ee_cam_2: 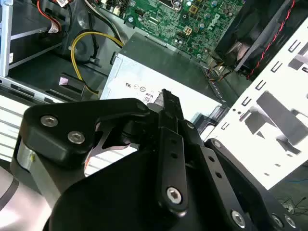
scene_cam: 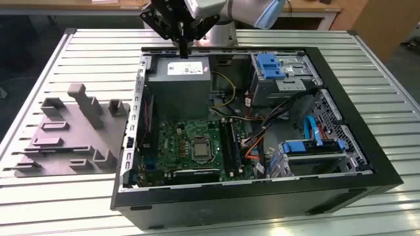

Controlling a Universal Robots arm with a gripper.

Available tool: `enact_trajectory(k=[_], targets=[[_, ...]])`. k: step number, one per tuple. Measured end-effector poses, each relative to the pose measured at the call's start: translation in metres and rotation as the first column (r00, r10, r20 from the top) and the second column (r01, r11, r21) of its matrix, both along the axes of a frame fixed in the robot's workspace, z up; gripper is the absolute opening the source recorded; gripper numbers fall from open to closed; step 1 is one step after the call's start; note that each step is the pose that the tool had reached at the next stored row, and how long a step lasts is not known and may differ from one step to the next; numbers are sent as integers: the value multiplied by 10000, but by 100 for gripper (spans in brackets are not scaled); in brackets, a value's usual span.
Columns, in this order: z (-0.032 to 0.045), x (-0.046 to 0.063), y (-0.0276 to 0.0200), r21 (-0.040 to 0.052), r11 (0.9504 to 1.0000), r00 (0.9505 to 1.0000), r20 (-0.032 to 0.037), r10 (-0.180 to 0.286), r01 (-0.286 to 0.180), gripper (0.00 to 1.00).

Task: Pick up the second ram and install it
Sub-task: 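Reach for the second ram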

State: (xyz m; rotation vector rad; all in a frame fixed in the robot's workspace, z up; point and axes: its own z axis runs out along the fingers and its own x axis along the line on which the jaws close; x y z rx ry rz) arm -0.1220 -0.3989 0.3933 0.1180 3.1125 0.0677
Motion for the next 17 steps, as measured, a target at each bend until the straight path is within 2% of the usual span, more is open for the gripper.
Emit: enact_trajectory(k=[12, 17], targets=[[0, 0, 0, 0, 10000, 10000, 0, 0, 0, 10], [-4, -86, 1, 2, 10000, 10000, 6, 1, -1, 10]])
